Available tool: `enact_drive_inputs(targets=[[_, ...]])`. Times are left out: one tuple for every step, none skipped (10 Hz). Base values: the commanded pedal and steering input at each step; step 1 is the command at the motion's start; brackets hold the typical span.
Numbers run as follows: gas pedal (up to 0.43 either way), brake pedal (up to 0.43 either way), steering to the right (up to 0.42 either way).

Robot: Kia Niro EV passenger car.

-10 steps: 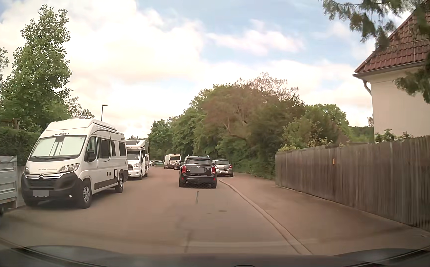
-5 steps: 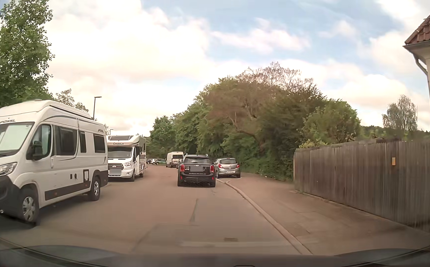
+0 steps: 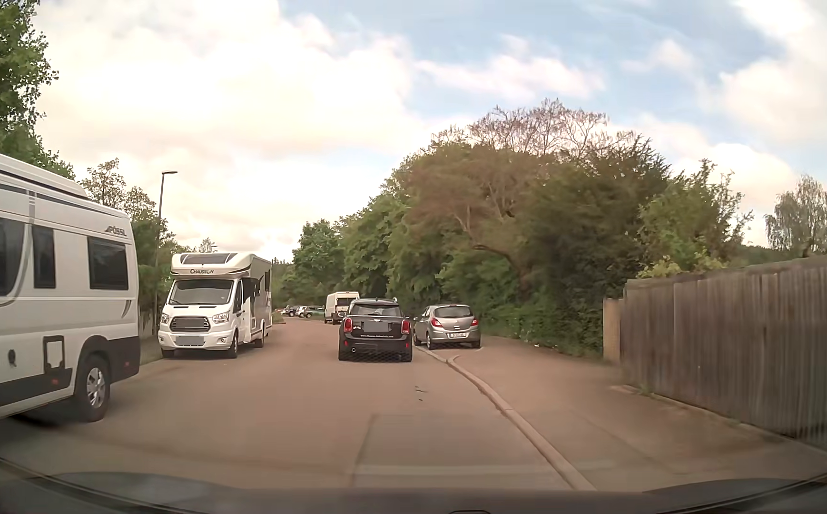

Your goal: Follow the waypoints while adhering to traffic rules and regulations

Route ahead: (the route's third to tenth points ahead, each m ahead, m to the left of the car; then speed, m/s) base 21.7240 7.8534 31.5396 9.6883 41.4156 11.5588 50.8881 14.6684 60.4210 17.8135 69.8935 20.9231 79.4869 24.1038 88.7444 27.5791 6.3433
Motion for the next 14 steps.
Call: enact_drive_inputs(targets=[[0.087, 0.0, -0.051], [0.079, 0.0, -0.05], [0.079, 0.0, -0.049], [0.067, 0.0, -0.049], [0.067, 0.0, -0.05], [0.059, 0.0, -0.05], [0.059, 0.0, -0.049], [0.059, 0.0, -0.05], [0.059, 0.0, -0.052], [0.059, 0.0, -0.052], [0.059, 0.0, -0.052], [0.059, 0.0, -0.051], [0.059, 0.0, -0.047], [0.059, 0.0, -0.043]])
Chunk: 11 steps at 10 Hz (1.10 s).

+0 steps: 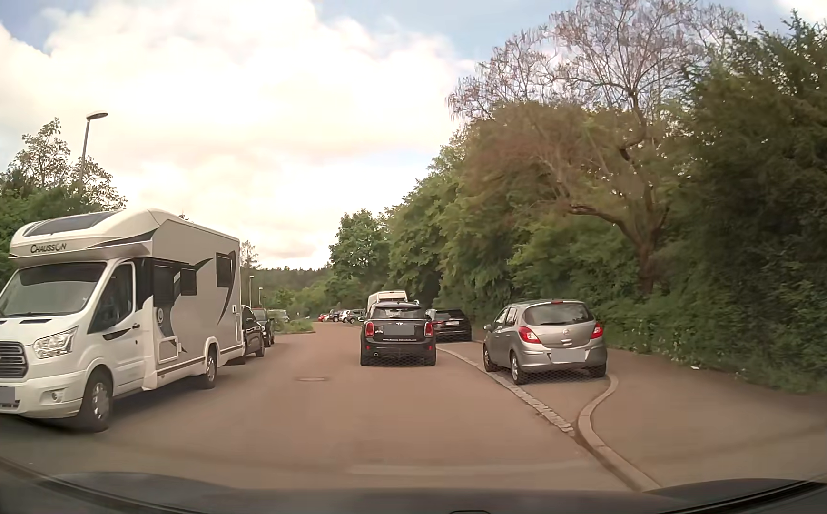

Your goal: Follow the waypoints while adhering to traffic rules and regulations

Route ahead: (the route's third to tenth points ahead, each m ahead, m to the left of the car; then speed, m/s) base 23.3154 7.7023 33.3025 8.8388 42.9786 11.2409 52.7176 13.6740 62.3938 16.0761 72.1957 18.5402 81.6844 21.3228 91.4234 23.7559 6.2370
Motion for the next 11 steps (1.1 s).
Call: enact_drive_inputs(targets=[[0.059, 0.0, -0.043], [0.059, 0.0, -0.043], [0.059, 0.0, -0.041], [0.059, 0.0, -0.04], [0.059, 0.0, -0.037], [0.059, 0.0, -0.035], [0.059, 0.0, -0.033], [0.059, 0.0, -0.028], [0.059, 0.0, -0.02], [0.059, 0.0, -0.02], [0.059, 0.0, -0.022]])
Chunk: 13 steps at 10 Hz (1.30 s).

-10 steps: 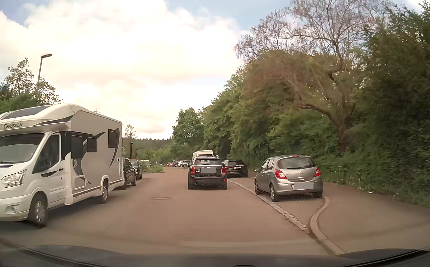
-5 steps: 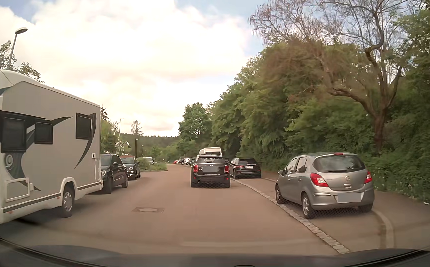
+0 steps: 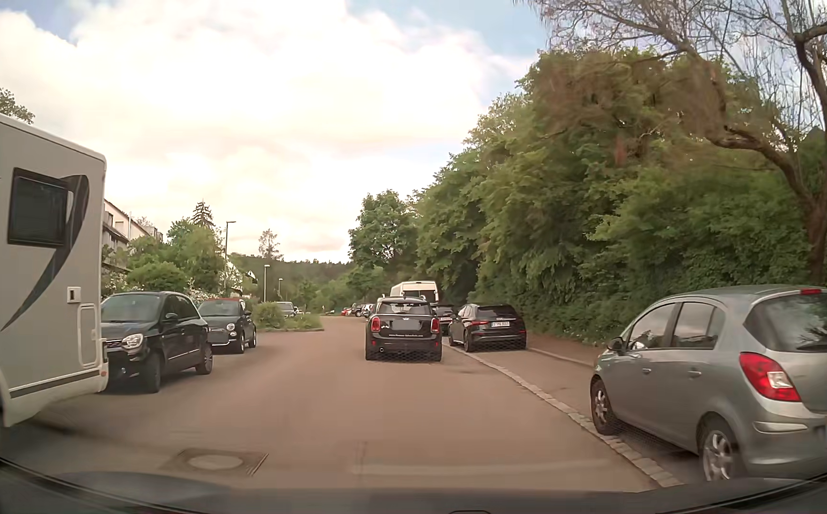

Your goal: Follow the waypoints while adhering to traffic rules and regulations

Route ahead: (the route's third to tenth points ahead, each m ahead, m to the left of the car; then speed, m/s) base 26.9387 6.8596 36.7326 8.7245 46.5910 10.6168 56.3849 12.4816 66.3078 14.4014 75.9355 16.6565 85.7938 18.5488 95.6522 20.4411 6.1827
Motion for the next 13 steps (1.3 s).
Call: enact_drive_inputs(targets=[[0.059, 0.0, -0.025], [0.059, 0.0, -0.027], [0.059, 0.0, -0.028], [0.059, 0.0, -0.028], [0.059, 0.0, -0.029], [0.059, 0.0, -0.032], [0.059, 0.0, -0.032], [0.059, 0.0, -0.034], [0.059, 0.0, -0.035], [0.059, 0.0, -0.038], [0.059, 0.0, -0.038], [0.059, 0.0, -0.038], [0.059, 0.0, -0.043]])
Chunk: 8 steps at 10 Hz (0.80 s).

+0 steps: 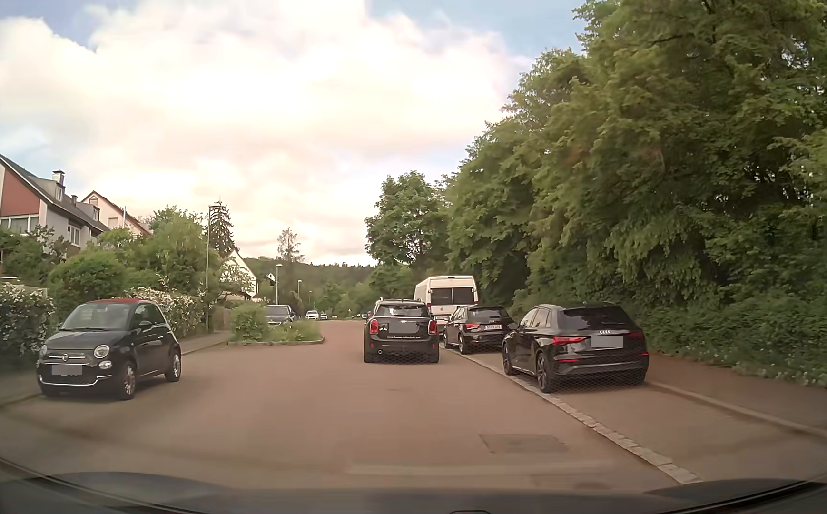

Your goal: Follow the waypoints while adhering to traffic rules and regulations

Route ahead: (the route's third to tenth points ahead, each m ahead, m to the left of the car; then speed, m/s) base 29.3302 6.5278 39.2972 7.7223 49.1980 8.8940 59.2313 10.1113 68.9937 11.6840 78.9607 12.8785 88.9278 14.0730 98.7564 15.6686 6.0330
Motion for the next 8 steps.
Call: enact_drive_inputs(targets=[[0.059, 0.0, -0.047], [0.059, 0.0, -0.047], [0.059, 0.0, -0.047], [0.059, 0.0, -0.047], [0.059, 0.0, -0.047], [0.059, 0.0, -0.047], [0.059, 0.0, -0.044], [0.059, 0.0, -0.036]])
